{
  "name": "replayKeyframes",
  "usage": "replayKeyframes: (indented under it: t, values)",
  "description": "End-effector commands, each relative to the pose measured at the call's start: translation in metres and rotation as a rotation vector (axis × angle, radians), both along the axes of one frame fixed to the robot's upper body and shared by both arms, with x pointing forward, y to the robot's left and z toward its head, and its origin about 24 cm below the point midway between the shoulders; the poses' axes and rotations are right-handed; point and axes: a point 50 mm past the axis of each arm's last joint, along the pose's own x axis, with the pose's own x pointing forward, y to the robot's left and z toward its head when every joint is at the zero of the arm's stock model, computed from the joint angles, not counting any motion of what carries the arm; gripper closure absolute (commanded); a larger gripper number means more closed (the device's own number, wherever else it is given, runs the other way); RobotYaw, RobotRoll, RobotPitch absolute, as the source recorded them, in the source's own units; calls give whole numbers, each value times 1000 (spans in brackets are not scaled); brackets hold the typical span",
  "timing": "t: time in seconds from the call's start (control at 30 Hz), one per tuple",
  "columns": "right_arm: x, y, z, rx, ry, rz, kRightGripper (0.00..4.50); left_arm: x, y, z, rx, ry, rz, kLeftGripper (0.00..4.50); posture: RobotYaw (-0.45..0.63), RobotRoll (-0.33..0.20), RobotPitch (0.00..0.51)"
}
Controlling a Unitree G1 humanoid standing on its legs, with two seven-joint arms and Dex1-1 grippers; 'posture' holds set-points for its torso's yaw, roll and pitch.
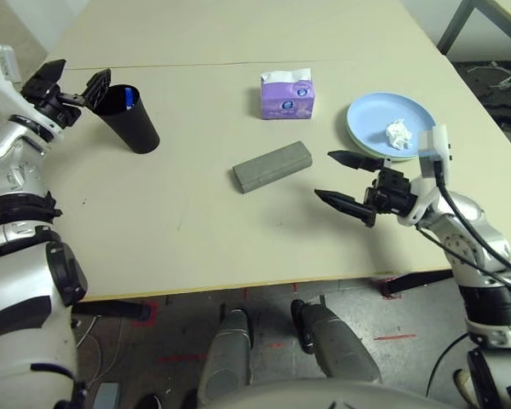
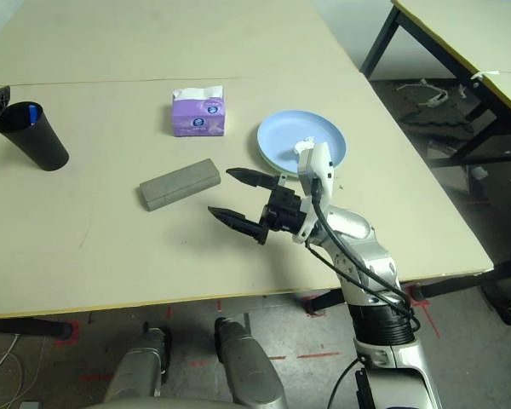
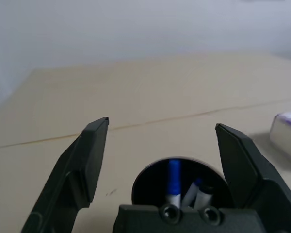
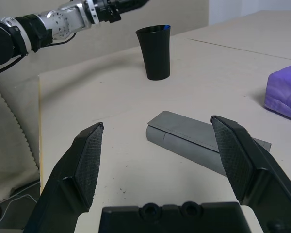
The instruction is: Organize and tidy the items on the table.
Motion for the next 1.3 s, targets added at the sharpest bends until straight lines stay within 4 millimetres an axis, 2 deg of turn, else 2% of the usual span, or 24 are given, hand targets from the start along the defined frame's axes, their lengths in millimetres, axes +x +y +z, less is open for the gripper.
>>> replayKeyframes:
  t: [0.03, 0.1, 0.23, 0.3, 0.4, 0.47, 0.53, 0.7, 0.9, 1.3]
  values:
    - [9, -29, 11, 69, -9, -181, 0, -15, 11, 3, -21, -22, -26, 24, -157, 0, 238]
    - [12, -42, 15, 79, -24, -256, 0, -21, 13, 2, -19, -18, -38, 24, -159, 0, 239]
    - [14, -121, 29, 76, -142, -648, 0, -62, 30, -18, -36, 14, -36, 24, -155, 0, 251]
    - [10, -148, 29, 55, -170, -781, 0, -79, 34, -34, -46, 59, -16, 24, -146, 0, 256]
    - [5, -176, 20, 38, -181, -933, 0, -98, 33, -58, -57, 129, 24, 24, -134, 0, 263]
    - [3, -188, 10, 32, -173, -998, 0, -106, 31, -71, -75, 154, 45, 24, -126, 0, 269]
    - [2, -193, 1, 37, -157, -1038, 0, -111, 28, -81, -88, 178, 68, 24, -113, 0, 271]
    - [6, -194, -11, 45, -140, -1066, 0, -115, 22, -91, -74, 223, 94, 24, -84, 0, 274]
    - [10, -191, -14, 45, -148, -1075, 0, -118, 23, -85, -65, 227, 113, 24, -64, 0, 279]
    - [14, -198, -20, 54, -141, -1126, 0, -110, 15, -81, -14, 260, 78, 24, -21, 0, 278]
